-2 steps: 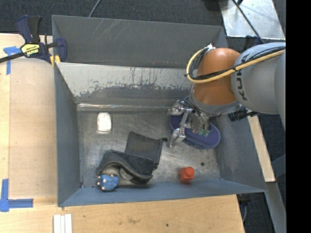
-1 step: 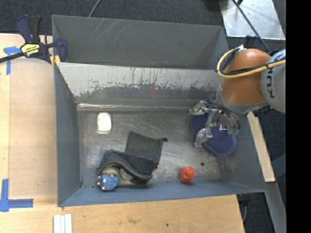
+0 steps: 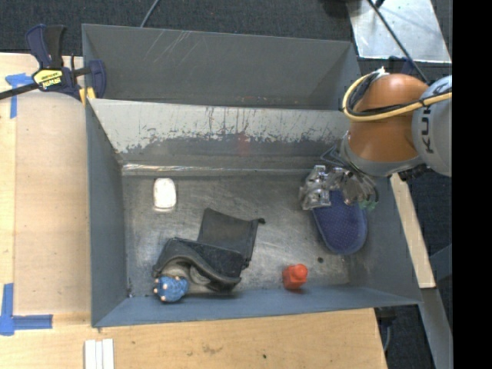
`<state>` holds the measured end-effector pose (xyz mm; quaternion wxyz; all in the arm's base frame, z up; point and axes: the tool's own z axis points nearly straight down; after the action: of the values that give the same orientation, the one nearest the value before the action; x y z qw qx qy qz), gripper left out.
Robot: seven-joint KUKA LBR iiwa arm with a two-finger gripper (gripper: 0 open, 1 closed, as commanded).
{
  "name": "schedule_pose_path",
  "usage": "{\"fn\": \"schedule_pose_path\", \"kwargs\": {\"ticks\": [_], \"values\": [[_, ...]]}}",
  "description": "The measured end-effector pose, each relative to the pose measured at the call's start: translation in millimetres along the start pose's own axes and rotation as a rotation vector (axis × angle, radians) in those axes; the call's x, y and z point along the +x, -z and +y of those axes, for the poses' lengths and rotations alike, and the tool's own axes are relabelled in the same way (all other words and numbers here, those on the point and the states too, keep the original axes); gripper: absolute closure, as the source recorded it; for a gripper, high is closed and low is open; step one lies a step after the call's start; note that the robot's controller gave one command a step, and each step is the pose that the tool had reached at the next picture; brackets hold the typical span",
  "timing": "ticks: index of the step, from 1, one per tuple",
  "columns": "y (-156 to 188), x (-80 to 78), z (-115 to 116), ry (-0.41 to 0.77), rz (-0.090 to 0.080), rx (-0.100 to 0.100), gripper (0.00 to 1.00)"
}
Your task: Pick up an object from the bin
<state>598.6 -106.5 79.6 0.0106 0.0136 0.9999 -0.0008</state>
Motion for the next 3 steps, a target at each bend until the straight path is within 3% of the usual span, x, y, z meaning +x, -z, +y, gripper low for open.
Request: {"fn": "schedule_pose_path", "kwargs": {"ticks": [1, 2, 3], "values": [[-1.4, -9.4, 21.8, 0.451, -0.002, 0.006, 1.00], [-5.3, -5.9, 24.0, 0.449, 0.010, -0.002, 0.00], [65.9, 41.5, 116.0, 0.678, 0.015, -0.010, 0.00]]}}
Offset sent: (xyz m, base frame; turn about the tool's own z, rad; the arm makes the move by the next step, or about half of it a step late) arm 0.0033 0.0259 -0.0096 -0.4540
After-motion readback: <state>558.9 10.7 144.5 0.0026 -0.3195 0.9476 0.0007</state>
